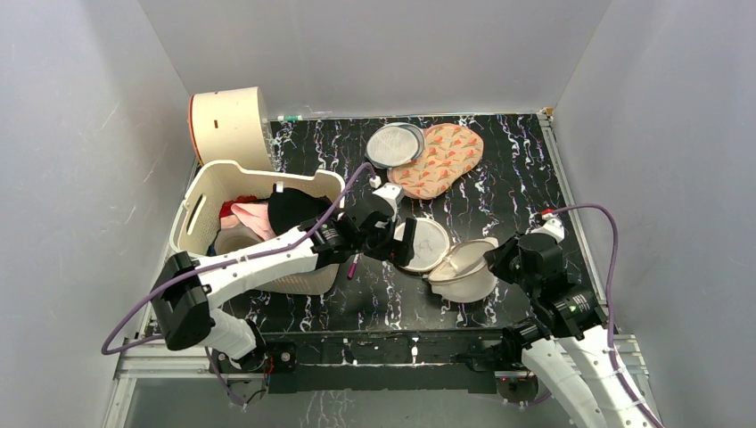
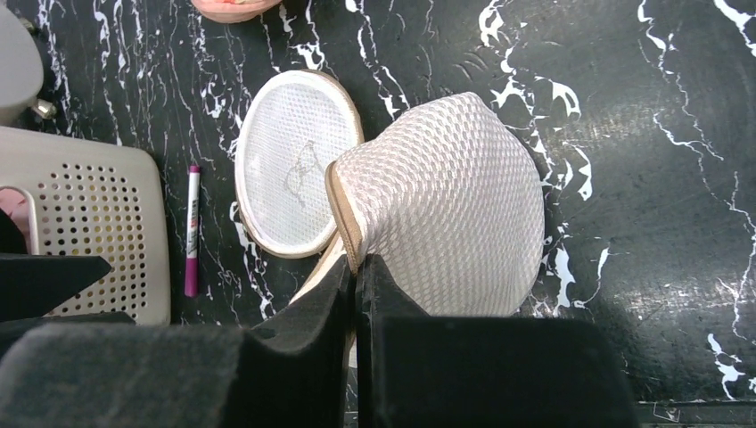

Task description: Unzip the laundry bag and remove the bra

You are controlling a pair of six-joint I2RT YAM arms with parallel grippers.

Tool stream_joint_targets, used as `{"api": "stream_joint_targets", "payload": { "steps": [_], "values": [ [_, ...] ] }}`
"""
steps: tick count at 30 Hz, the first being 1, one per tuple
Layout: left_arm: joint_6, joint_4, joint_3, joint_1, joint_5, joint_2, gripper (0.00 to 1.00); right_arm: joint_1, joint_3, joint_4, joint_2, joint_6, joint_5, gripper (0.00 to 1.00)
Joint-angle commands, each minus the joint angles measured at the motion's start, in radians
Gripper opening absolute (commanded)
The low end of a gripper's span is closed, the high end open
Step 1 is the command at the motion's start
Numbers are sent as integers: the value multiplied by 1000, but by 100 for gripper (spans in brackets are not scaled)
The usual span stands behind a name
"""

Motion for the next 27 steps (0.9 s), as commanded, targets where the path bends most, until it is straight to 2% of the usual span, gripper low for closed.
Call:
{"api": "stream_joint_targets", "payload": {
  "steps": [1,4,8,14,18,21,23,27],
  "values": [
    [12,-56,47,-2,-66,36,94,4,45,17,-7,29,62,3],
    [-3,-69,64,-2,-62,90,92,5,46,17,4,21,48,4],
    [-32,-50,68,-2,-44,150,83,5,38,29,8,10,23,4],
    [3,-93,169,-2,-116,269,61,5,35,44,13,-4,0,4],
    [14,-159,255,-2,-256,353,56,5,33,44,14,-6,-10,4],
    [12,-221,315,-2,-360,420,64,5,30,47,11,-8,-23,5],
    [49,-194,343,12,-354,487,52,5,28,51,10,-16,-37,5],
    [51,-178,350,34,-344,521,49,5,25,53,8,-24,-48,5]
  ]
}}
